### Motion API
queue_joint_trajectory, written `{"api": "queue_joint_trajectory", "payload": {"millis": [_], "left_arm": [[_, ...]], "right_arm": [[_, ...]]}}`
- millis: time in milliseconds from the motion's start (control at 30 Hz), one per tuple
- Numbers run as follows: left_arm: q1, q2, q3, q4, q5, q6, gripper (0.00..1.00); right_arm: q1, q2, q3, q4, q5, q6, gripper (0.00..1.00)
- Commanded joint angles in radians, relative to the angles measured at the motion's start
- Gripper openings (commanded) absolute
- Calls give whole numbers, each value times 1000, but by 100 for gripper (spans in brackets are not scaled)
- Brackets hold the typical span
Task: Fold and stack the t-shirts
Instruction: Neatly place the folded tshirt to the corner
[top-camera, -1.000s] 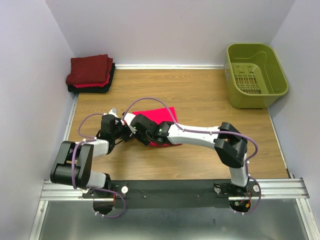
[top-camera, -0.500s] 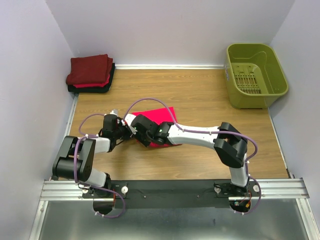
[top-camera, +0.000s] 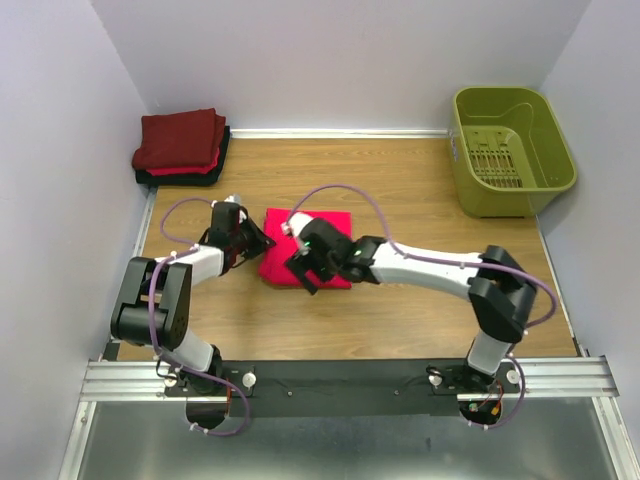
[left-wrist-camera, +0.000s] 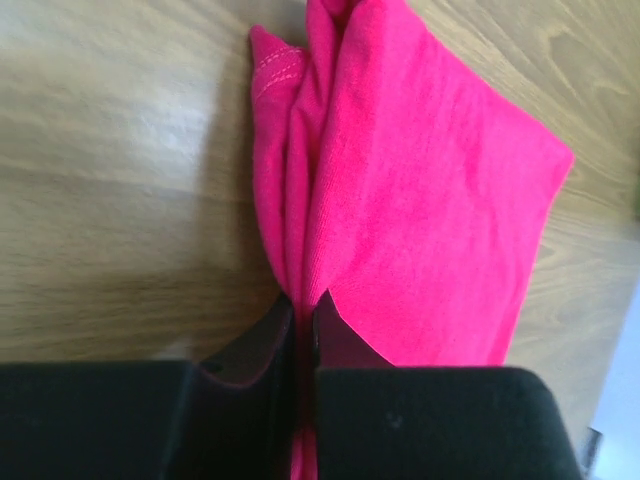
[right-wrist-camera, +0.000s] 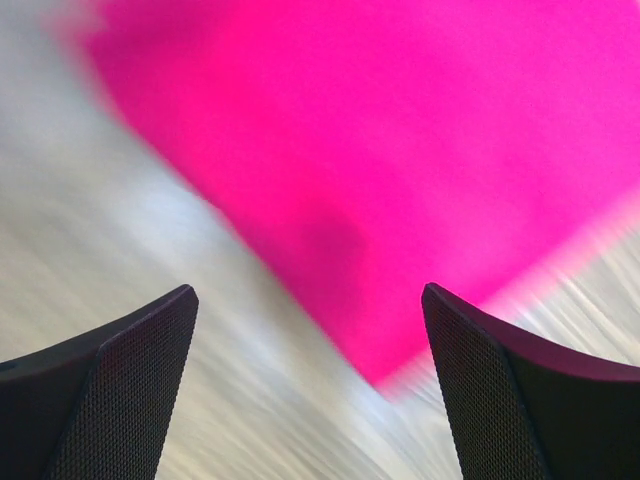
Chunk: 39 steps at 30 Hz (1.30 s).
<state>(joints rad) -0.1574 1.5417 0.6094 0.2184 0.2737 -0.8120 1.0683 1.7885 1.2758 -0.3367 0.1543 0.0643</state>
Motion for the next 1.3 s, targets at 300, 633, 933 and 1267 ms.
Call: {"api": "queue_joint_trajectory", "payload": {"millis": [300, 633, 933, 1267], "left_arm": [[4, 196, 617, -370, -392, 393, 0], [42, 471, 1082, -468, -583, 595, 0], [76, 632, 1400, -465, -682, 835, 0], [189, 676, 1715, -519, -571, 867, 0]], "right_arm": [[-245, -256, -262, -116, 133, 91, 100], [-292, -202, -236, -139, 91, 34, 100], [-309, -163, -194, -185, 74, 31, 100], [-327, -127, -135, -243, 88, 49, 100]]}}
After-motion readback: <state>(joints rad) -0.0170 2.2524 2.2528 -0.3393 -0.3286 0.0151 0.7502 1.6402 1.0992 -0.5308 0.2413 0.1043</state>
